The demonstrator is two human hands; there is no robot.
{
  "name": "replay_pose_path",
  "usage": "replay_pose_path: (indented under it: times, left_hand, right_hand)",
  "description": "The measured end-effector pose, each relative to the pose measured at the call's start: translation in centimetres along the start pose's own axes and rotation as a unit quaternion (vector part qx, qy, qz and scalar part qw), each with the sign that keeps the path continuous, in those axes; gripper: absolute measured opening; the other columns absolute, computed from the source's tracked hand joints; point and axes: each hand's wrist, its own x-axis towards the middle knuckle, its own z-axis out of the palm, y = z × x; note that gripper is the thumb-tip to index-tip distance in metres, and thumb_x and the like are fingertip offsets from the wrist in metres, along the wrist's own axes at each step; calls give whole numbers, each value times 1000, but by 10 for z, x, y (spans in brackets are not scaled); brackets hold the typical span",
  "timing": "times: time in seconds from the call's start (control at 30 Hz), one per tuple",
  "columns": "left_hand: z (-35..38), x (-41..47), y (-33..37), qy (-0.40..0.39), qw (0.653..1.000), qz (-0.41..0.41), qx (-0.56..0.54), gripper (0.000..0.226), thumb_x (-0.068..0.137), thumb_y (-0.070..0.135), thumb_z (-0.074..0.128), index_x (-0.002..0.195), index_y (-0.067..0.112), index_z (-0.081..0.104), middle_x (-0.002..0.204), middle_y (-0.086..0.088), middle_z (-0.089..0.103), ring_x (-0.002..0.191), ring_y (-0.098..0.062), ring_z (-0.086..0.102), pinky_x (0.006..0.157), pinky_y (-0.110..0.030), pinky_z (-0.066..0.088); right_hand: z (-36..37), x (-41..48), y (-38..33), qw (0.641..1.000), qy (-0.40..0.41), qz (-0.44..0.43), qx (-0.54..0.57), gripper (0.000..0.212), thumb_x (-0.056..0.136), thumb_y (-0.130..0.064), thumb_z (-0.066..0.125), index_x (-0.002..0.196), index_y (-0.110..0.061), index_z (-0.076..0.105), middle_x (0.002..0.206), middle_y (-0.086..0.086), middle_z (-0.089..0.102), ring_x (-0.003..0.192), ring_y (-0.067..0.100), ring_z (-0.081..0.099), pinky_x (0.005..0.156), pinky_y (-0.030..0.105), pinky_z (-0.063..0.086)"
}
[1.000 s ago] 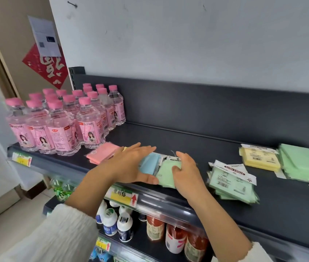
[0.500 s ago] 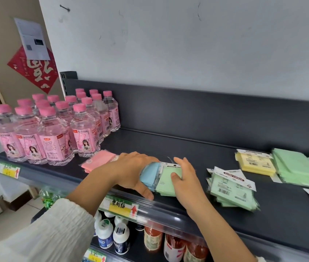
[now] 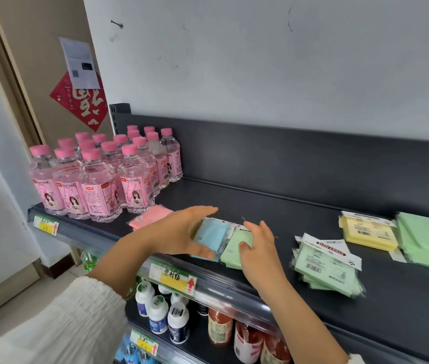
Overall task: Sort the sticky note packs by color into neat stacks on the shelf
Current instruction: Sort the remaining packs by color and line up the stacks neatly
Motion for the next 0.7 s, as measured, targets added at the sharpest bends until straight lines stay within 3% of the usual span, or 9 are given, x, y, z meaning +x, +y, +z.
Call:
replay_pose_path:
  times: [0.13, 0.27, 0.4, 0.47, 0.53, 0.6, 0.7]
  left_hand:
    - [-13, -19, -12, 66, 997, -33, -12, 48, 90, 24, 63, 135, 28, 47, 139, 12, 47, 129, -6, 43, 101, -16, 32]
    - [-20, -34, -33, 107, 991, -76, 31, 39, 98, 21, 48, 137, 24, 48, 143, 4, 46, 131, -13, 42, 102, -21, 31]
    - [-21, -35, -50, 65, 994, -48, 80, 51, 93, 40, 53, 142, 29, 40, 151, 8, 31, 140, -12, 25, 111, -27, 18]
    - [-24, -31, -60, 26, 997, -21, 74, 73, 78, 64, 55, 143, 35, 36, 154, 11, 24, 143, -12, 17, 115, -32, 14]
    - [-29, -23, -65, -23, 994, 33, 104, 103, 56, 87, 44, 145, 37, 30, 155, 12, 19, 144, -9, 8, 116, -29, 7]
    - [-36, -11, -70, -60, 983, 101, 142, 110, 52, 86, 48, 147, 34, 26, 151, 16, 19, 138, 2, 3, 116, -24, -2]
    - [-44, 6, -71, -101, 969, 118, 194, 110, 62, 68, 70, 150, 31, 15, 152, 20, 16, 142, -4, 4, 119, -41, 9]
  right_hand:
    - [-1, 2, 2, 1000, -4, 4, 1, 47, 99, -13, 37, 144, -23, 30, 159, -3, 0, 146, 19, 6, 116, 38, 21]
    - [-2, 2, 3, 1000, 4, 5, 27, 48, 98, -16, 41, 144, -25, 31, 158, -5, 3, 145, 18, 12, 113, 34, 26]
    - [-2, -2, 3, 998, 13, 3, 61, 51, 95, -26, 51, 143, -31, 33, 158, -9, 3, 144, 15, 15, 114, 36, 24]
    - [-3, -3, 2, 998, 5, 2, 66, 63, 87, -34, 63, 142, -34, 33, 157, -13, 2, 144, 15, 14, 115, 39, 24]
    - [-6, -4, -2, 999, -26, 13, 42, 81, 74, -37, 77, 142, -37, 33, 156, -17, 0, 144, 14, 13, 113, 38, 23]
    - [-8, -1, -9, 997, -64, 26, -18, 95, 63, -37, 85, 141, -42, 31, 155, -22, -2, 144, 14, 10, 113, 38, 22]
    - [-14, 8, -24, 985, -102, 41, -133, 110, 56, -36, 88, 144, -44, 23, 155, -21, -6, 145, 15, 4, 117, 43, 19]
